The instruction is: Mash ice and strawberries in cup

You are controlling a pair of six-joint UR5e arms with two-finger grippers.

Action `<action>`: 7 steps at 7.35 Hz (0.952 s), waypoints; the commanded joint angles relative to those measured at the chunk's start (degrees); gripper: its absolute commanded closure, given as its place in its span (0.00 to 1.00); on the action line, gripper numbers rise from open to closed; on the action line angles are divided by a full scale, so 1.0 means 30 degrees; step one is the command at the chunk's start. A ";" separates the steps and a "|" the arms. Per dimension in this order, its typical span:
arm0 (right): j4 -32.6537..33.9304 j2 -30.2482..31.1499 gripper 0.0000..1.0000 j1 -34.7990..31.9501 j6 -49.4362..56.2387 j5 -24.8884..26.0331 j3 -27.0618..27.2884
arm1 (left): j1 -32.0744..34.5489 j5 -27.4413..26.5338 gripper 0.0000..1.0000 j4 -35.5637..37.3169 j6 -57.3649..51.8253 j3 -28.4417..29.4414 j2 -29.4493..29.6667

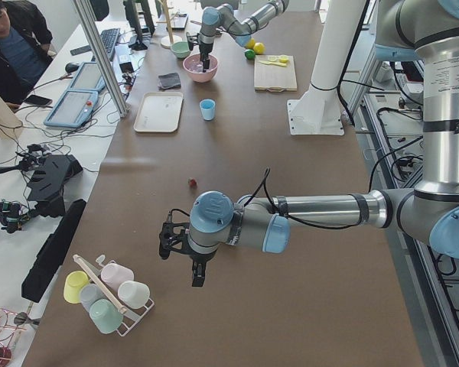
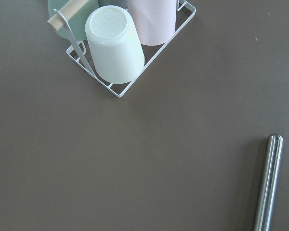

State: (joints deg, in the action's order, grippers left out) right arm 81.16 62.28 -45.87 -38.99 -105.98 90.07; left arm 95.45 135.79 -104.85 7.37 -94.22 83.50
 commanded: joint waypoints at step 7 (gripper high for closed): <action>-0.0656 0.0128 0.72 -0.0003 0.0104 -0.0152 -0.0256 | 0.0000 0.0439 0.02 0.0000 0.0032 -0.0321 -0.0264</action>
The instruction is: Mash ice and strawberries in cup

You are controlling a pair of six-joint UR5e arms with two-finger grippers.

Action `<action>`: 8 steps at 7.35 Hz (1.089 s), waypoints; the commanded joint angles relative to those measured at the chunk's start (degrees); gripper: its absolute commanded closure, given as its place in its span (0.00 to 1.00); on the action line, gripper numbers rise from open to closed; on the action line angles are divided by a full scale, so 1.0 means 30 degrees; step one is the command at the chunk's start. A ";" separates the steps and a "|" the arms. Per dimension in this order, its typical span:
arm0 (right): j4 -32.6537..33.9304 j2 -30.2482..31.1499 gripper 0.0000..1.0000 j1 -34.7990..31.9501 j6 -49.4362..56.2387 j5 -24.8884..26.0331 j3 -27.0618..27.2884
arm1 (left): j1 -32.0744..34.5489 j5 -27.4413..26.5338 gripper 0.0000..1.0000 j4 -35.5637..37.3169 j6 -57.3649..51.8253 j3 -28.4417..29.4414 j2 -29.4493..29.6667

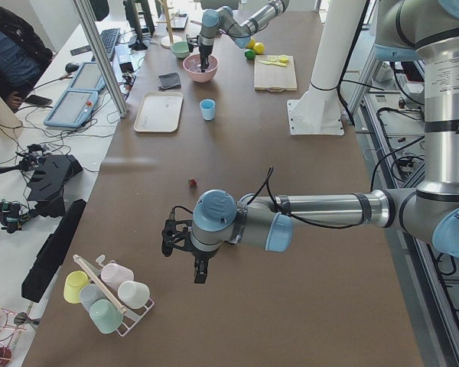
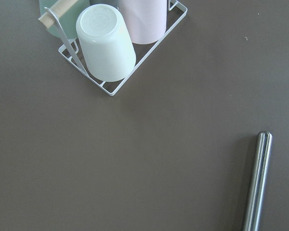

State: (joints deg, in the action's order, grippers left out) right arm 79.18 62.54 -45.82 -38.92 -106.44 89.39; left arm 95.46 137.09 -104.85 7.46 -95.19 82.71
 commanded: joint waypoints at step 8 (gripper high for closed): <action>0.0298 -0.0223 0.93 -0.1485 0.0142 -0.2521 0.0526 | -0.0004 0.0005 0.02 0.0000 0.0004 0.0000 -0.0001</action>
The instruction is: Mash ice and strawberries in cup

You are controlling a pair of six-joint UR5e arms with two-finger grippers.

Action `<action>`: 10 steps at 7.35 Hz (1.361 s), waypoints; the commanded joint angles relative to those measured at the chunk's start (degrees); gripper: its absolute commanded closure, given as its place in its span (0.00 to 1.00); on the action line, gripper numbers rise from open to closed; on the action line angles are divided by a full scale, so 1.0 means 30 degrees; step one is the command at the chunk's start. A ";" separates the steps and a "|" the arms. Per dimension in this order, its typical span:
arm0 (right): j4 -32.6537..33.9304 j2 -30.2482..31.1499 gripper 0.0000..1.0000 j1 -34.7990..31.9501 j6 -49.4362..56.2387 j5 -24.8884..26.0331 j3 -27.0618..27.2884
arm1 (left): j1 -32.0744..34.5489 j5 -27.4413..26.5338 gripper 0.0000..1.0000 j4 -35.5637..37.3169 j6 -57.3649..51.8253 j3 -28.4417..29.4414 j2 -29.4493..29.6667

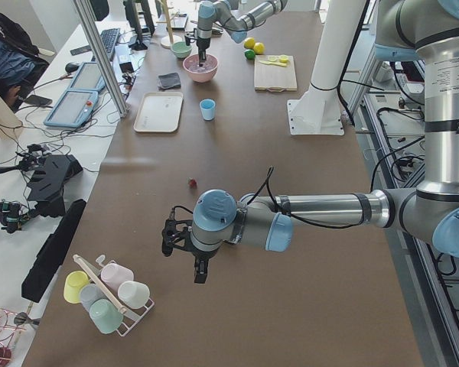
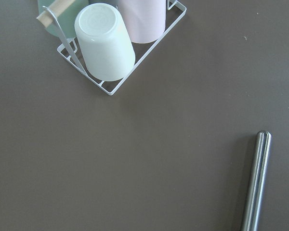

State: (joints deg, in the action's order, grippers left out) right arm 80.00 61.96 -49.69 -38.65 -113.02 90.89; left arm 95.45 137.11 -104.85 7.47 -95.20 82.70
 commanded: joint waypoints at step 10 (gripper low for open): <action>-0.0298 0.0501 0.69 0.0626 -0.0154 0.0055 -0.0529 | 0.0000 -0.0029 0.02 -0.0001 0.0000 0.0121 0.0088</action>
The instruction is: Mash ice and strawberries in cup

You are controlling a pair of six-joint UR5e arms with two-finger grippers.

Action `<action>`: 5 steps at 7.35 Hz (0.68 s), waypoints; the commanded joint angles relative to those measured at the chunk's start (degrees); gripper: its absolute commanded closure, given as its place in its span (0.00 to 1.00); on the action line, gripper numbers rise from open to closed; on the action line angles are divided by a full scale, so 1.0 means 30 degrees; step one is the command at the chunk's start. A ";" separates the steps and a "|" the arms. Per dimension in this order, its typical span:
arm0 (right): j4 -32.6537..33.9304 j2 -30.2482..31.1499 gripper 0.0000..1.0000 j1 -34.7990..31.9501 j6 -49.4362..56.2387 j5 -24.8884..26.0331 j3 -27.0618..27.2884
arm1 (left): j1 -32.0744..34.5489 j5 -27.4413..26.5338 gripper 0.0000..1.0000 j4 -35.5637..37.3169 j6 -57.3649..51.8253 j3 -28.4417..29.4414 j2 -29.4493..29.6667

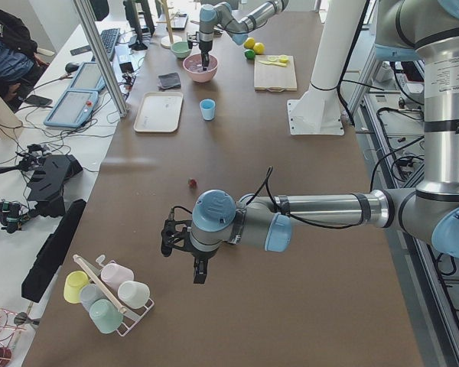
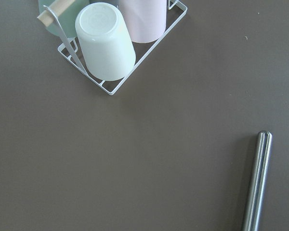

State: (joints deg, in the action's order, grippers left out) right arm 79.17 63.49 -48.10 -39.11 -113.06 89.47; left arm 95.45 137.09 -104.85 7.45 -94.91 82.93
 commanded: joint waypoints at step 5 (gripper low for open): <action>0.0008 -0.0215 0.51 0.0156 0.0115 0.0215 0.0089 | 0.0000 0.0006 0.02 0.0000 0.0007 -0.0033 -0.0015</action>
State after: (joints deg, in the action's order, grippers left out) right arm 79.19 63.05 -47.60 -38.92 -112.41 89.56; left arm 95.45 137.08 -104.85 7.47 -95.05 82.92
